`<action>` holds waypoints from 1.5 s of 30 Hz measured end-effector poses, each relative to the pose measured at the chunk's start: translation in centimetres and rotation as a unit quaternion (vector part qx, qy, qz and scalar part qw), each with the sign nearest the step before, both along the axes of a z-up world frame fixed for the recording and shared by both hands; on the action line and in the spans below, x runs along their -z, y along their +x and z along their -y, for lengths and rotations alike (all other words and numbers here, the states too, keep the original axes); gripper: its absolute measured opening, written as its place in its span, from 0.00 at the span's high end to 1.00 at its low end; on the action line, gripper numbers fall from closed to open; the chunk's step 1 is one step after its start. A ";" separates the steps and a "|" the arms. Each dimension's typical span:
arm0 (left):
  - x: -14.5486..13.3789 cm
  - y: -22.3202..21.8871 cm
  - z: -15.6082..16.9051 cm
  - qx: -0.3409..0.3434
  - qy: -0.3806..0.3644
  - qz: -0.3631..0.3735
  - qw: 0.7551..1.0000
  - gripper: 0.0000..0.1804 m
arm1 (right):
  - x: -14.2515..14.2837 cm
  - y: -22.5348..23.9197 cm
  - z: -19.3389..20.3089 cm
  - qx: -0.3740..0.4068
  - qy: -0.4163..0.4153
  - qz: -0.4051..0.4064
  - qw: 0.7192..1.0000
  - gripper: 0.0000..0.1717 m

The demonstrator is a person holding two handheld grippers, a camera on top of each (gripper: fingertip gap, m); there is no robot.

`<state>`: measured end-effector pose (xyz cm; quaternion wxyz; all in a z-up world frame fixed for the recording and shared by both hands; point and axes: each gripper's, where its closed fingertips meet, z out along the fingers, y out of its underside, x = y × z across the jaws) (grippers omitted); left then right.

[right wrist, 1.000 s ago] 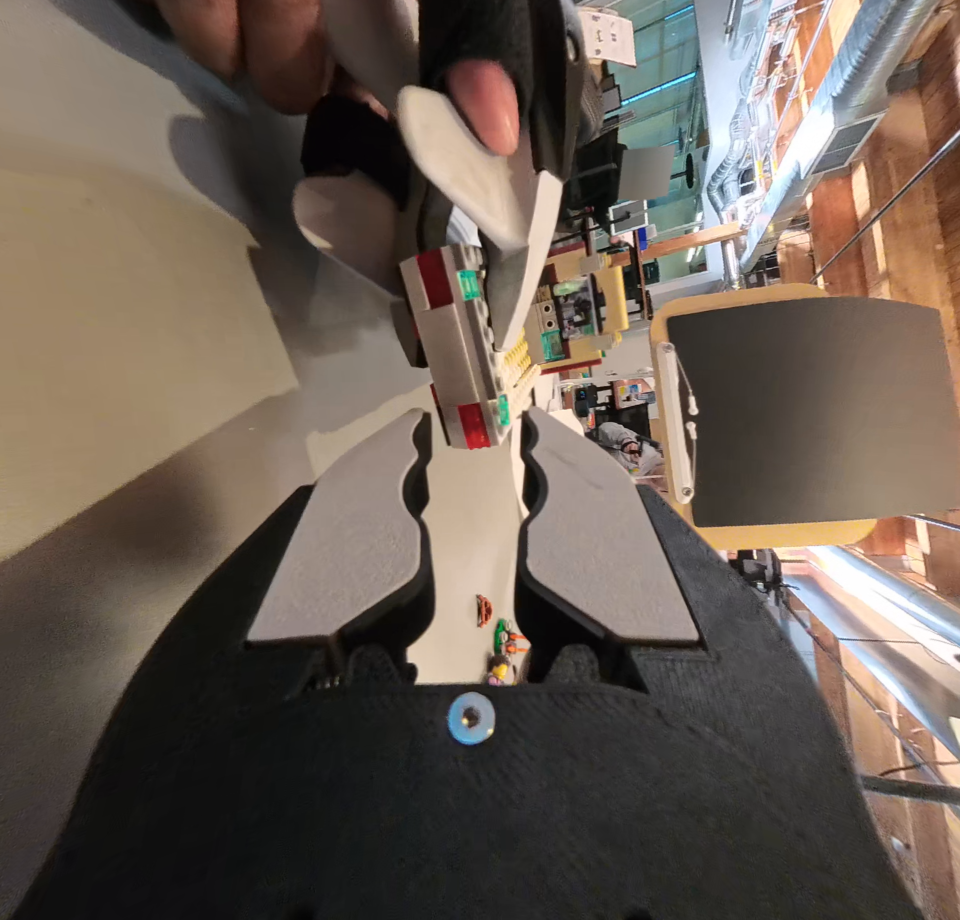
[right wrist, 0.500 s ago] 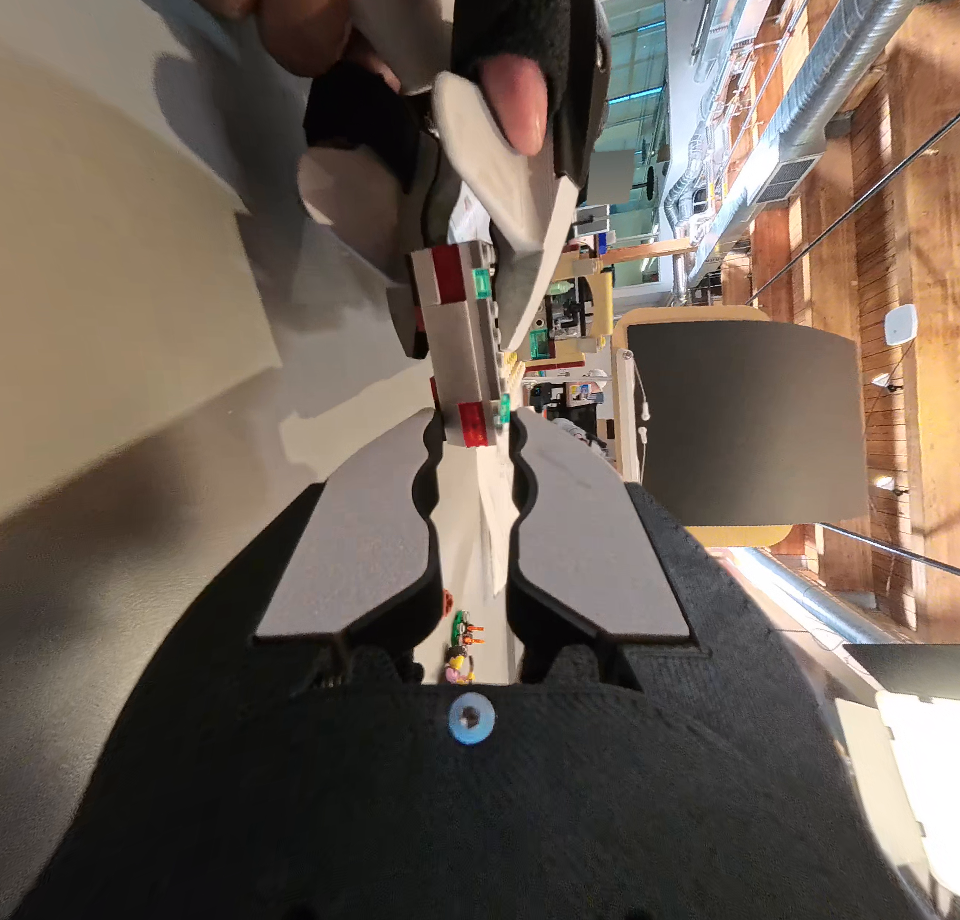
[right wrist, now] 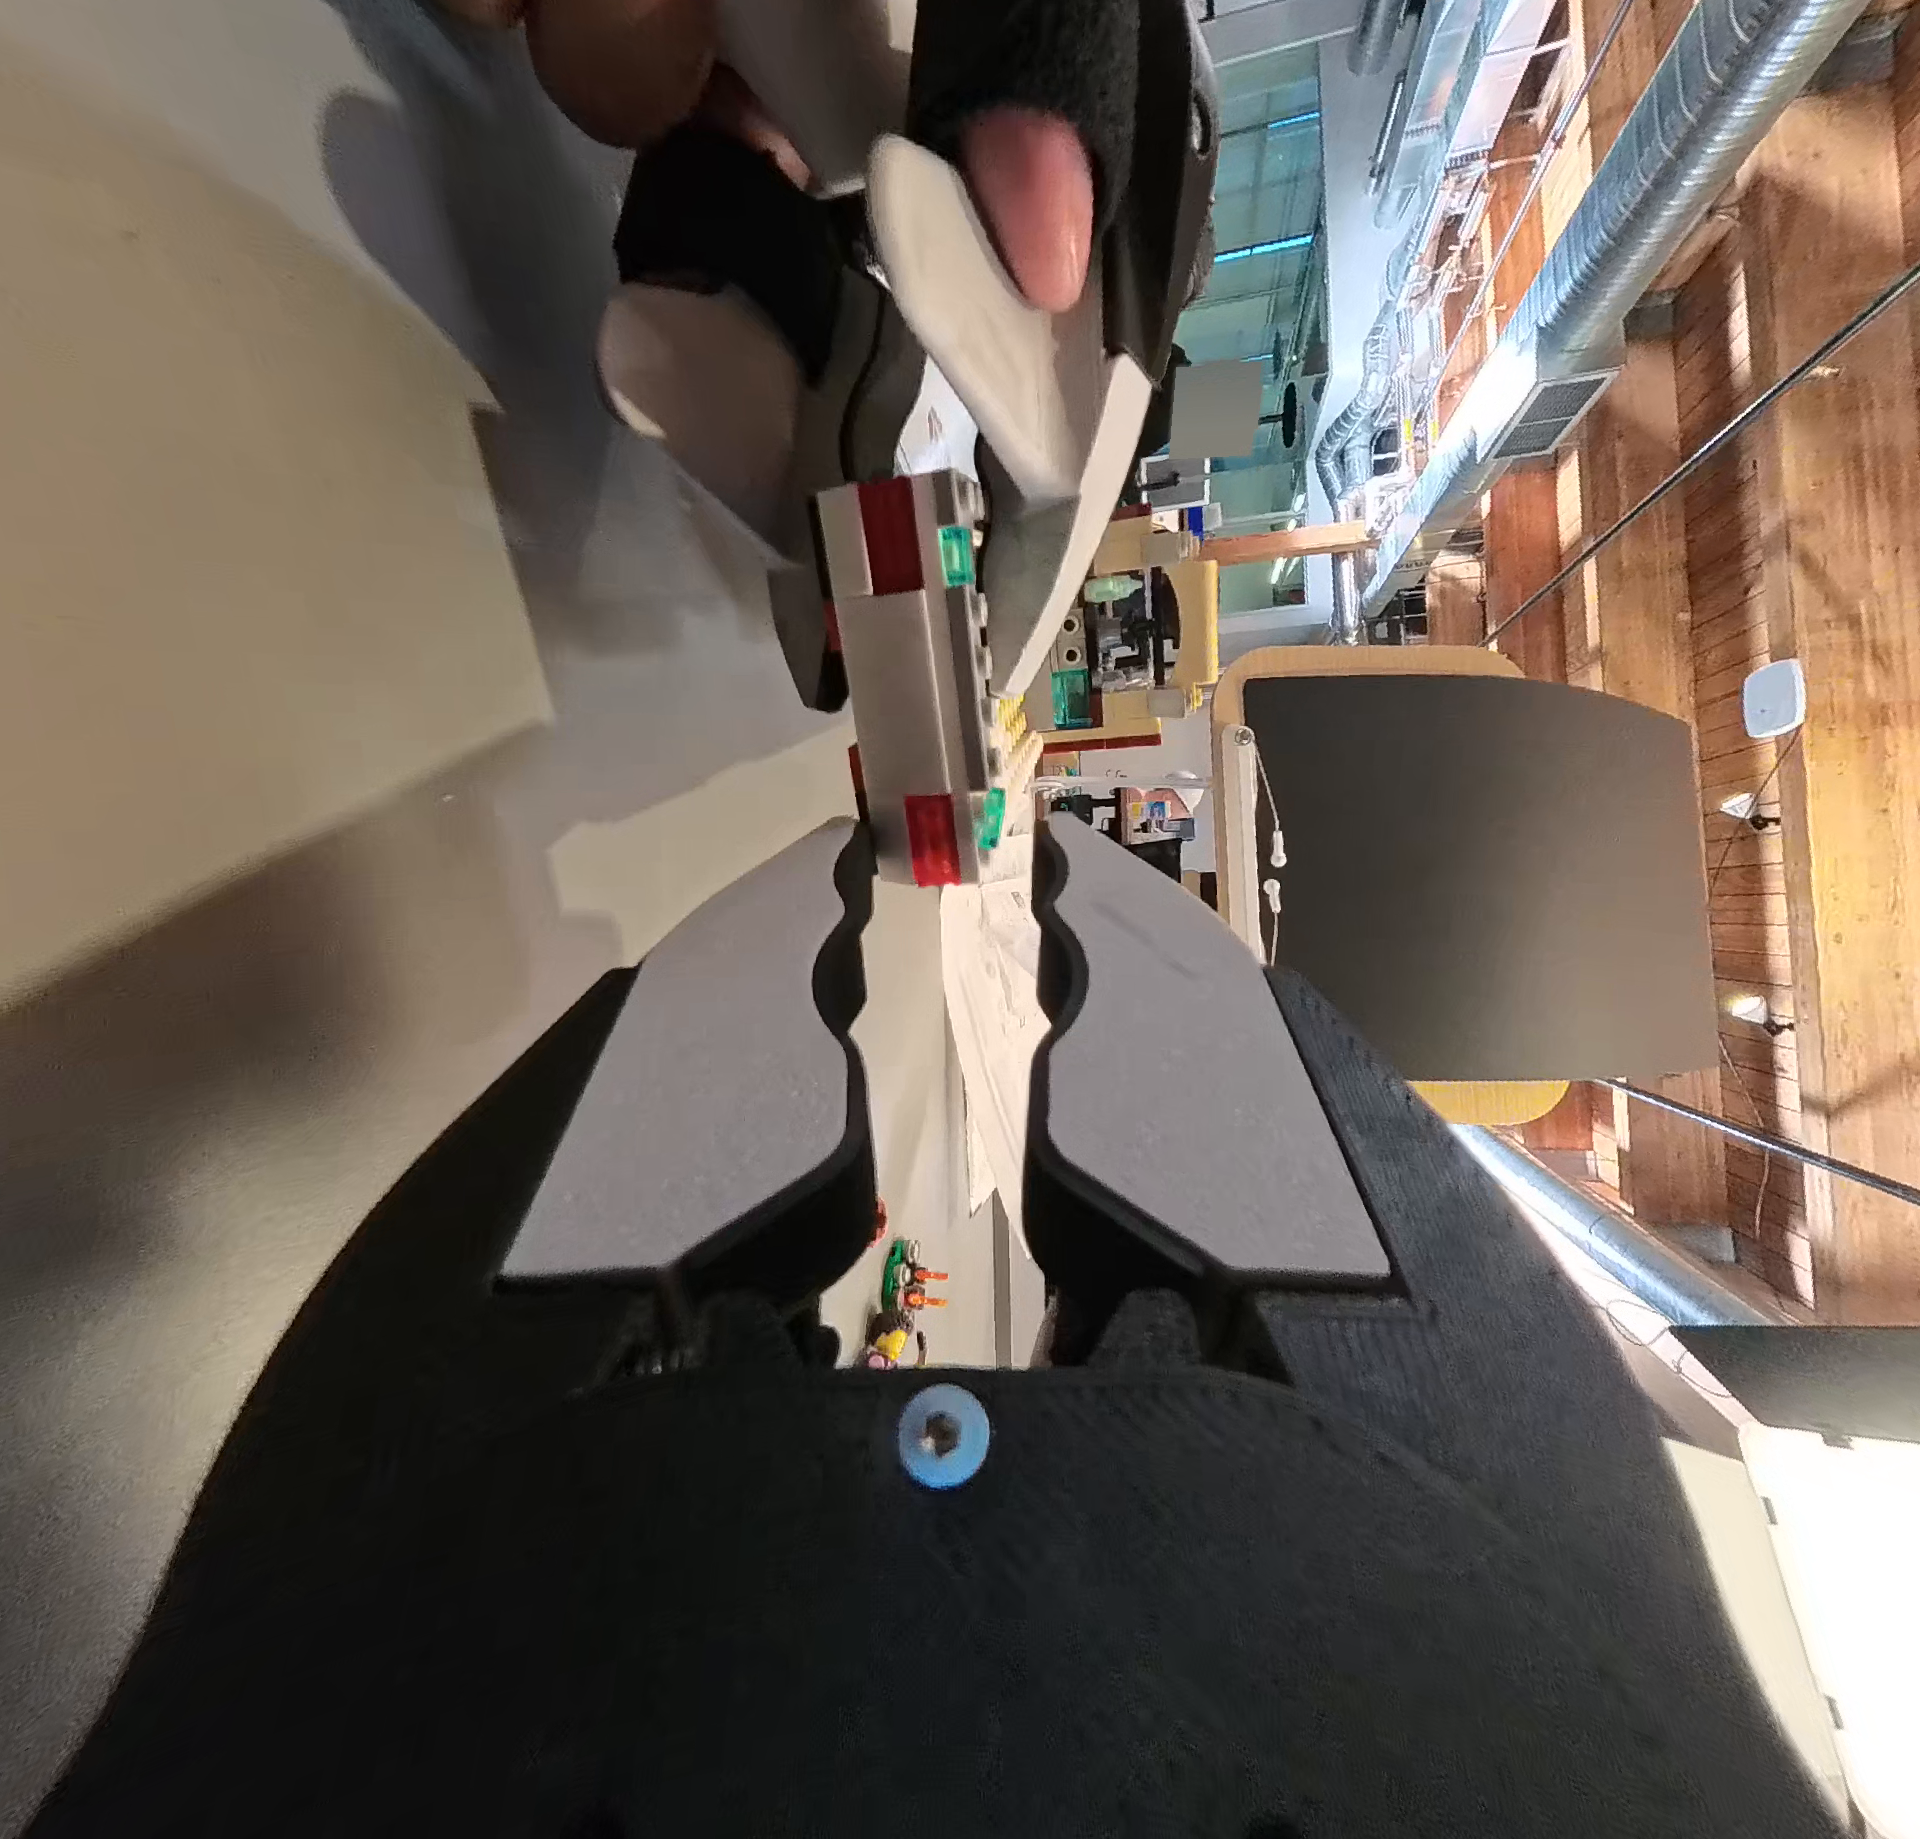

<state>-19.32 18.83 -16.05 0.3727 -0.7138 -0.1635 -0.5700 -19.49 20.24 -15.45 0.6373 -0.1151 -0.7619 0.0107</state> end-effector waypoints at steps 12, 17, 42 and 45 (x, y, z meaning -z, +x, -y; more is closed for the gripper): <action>-0.2 -0.2 -0.2 -0.022 0.000 0.004 1.000 0.80 | -0.1 -0.3 0.0 0.020 0.063 -0.011 0.998 0.86; 0.0 -0.4 -0.3 -0.035 -0.003 0.015 0.999 0.80 | 0.0 -0.4 -0.1 0.028 0.076 -0.005 0.997 0.86; -0.1 -0.4 -0.4 -0.053 -0.003 0.022 0.998 0.81 | -0.4 -0.4 -0.2 0.007 0.107 0.009 0.994 0.87; -0.1 -0.5 -0.4 -0.055 -0.004 0.024 0.998 0.81 | -0.4 -0.5 -0.3 0.009 0.107 0.007 0.994 0.87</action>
